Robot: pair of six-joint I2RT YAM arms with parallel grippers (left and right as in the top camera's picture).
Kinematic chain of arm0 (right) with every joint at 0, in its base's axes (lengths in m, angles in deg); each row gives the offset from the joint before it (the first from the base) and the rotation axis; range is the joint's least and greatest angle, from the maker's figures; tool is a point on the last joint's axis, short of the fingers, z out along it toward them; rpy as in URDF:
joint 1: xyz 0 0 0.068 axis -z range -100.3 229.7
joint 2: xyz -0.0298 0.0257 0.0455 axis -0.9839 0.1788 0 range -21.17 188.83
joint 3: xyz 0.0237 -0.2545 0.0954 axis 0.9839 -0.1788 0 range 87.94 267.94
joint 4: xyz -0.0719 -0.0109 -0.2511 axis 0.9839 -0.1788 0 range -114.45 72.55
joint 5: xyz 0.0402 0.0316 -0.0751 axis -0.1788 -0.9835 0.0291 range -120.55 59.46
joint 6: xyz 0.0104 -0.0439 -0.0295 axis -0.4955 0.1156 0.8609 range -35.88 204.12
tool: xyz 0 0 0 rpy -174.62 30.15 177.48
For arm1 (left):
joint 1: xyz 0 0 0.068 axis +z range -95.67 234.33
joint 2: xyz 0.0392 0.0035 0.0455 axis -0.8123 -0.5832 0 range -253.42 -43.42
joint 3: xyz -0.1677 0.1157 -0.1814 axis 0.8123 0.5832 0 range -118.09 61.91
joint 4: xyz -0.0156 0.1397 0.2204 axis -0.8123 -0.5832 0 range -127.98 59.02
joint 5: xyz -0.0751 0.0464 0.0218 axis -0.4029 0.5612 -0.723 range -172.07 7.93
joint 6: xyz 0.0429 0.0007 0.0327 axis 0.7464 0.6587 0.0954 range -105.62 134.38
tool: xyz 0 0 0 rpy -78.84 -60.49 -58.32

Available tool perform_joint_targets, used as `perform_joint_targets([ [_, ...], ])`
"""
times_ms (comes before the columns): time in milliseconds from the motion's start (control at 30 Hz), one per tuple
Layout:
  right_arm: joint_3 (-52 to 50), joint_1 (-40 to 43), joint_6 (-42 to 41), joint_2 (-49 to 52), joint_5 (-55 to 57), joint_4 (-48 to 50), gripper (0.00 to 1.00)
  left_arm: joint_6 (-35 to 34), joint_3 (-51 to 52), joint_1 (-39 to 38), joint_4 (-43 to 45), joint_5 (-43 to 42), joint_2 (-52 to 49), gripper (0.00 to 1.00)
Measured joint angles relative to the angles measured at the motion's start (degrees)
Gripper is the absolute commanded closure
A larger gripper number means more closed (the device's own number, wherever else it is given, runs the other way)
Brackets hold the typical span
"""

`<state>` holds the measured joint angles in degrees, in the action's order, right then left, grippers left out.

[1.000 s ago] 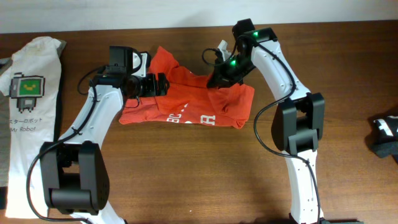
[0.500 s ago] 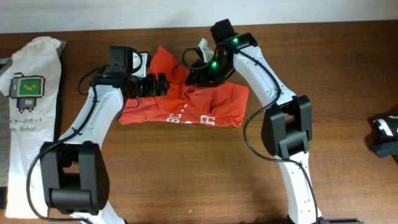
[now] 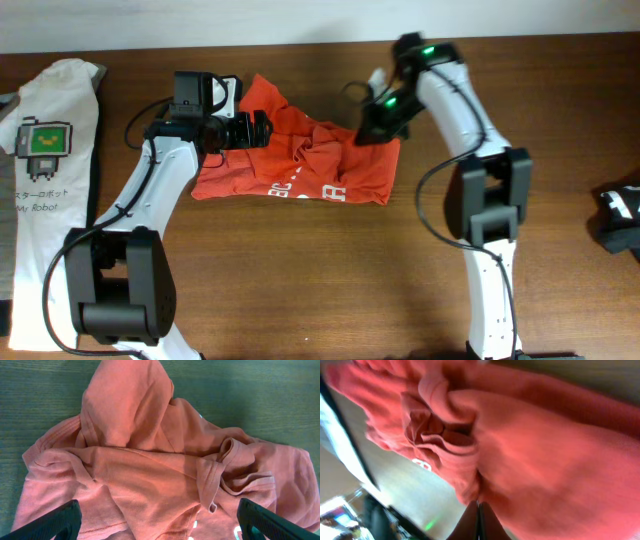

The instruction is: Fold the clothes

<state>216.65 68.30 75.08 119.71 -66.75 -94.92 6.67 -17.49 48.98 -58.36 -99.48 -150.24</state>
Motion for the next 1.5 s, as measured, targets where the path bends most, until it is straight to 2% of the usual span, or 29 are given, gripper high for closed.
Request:
perform_joint_targets([
  [133,-7.19,-5.7,-0.07,0.09,0.44,5.03,0.96,-0.17,0.0,0.76,0.2,-0.09,0.0,0.01],
  [367,-9.7,-6.14,0.13,0.09,-1.57,10.8,0.96,-0.26,0.0,4.15,0.39,-2.62,0.02,0.01],
  [567,-9.7,-19.91,0.52,0.09,-2.78,10.4,0.96,-0.26,0.0,4.15,1.75,-3.21,0.02,0.01],
  [700,-9.7,-23.28,0.92,0.09,-3.08,9.57,0.96,-0.26,0.0,4.15,2.14,-2.62,0.02,0.01],
  [933,-8.09,-10.16,4.35,0.09,-3.5,4.83,0.96,-0.26,0.0,7.89,2.16,-1.22,0.02,0.01],
  [1133,4.35,-0.33,6.1,0.13,-3.54,-1.38,0.96,0.68,-0.02,9.57,2.73,-5.31,-0.42,0.01],
  [1333,8.26,7.02,8.31,0.13,-3.72,-8.66,0.96,1.57,0.0,9.66,5.64,-11.72,-11.76,0.01],
  [1500,8.28,7.98,11.45,0.13,-3.72,-10.62,0.96,2.16,0.0,10.45,10.64,-15.39,-15.02,0.01],
])
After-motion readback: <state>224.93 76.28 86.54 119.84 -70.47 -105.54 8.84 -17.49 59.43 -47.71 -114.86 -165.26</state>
